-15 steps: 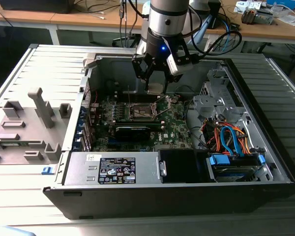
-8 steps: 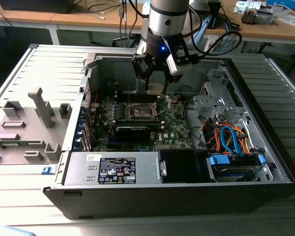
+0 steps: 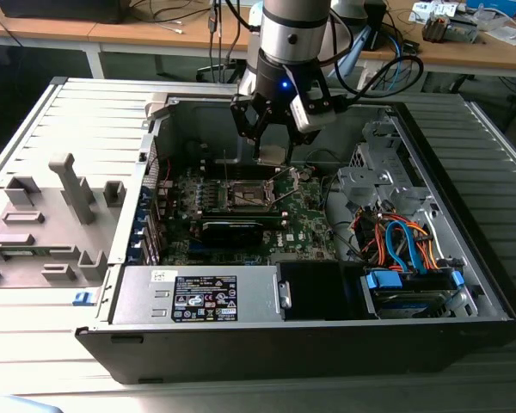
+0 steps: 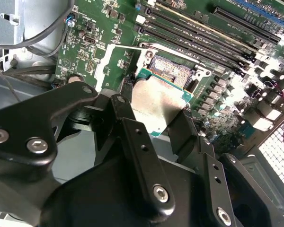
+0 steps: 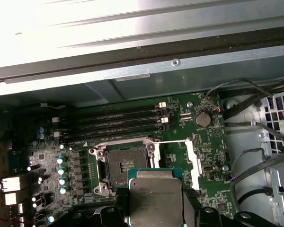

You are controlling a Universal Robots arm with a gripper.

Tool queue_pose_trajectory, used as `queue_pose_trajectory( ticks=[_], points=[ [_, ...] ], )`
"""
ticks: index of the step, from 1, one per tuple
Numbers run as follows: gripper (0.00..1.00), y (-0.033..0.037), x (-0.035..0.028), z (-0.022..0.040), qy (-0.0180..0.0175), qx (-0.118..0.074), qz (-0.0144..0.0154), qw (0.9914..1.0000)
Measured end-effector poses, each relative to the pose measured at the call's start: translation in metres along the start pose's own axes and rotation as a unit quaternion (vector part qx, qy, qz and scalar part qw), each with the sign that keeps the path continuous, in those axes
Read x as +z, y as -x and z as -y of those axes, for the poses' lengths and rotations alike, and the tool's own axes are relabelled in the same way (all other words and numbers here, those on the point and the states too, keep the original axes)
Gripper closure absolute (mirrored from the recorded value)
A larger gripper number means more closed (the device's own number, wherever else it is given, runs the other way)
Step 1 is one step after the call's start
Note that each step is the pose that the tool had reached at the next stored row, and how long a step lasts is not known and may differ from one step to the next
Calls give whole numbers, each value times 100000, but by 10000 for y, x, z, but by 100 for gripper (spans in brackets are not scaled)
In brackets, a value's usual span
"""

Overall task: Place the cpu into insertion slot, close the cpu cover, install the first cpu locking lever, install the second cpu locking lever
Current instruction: 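Place the cpu into insertion slot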

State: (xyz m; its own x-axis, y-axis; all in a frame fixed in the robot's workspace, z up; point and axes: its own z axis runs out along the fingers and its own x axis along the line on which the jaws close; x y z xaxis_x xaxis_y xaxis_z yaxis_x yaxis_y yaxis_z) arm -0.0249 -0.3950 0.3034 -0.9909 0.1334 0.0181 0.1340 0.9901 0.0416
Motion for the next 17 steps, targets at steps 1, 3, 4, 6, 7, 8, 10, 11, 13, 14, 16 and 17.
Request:
queue_pose_trajectory(
  ticks=[1,3,4,6,7,8,10,11,13,14,16,17],
  points=[
    [45,0,0,0,3,93,5,100000],
    [45,0,1,0,7,303,13,100000],
    [45,0,1,0,5,391,17,99999],
    [45,0,2,0,11,508,23,99999],
    [45,0,3,0,13,566,25,99998],
    [45,0,3,0,13,619,27,99998],
    [45,0,4,0,15,789,33,99997],
    [45,0,4,0,19,843,36,99996],
    [45,0,5,0,17,949,42,99995],
    [45,0,5,0,20,997,42,99995],
    [45,0,6,0,22,1113,48,99994],
    [45,0,6,0,22,1175,49,99993]
  ],
)
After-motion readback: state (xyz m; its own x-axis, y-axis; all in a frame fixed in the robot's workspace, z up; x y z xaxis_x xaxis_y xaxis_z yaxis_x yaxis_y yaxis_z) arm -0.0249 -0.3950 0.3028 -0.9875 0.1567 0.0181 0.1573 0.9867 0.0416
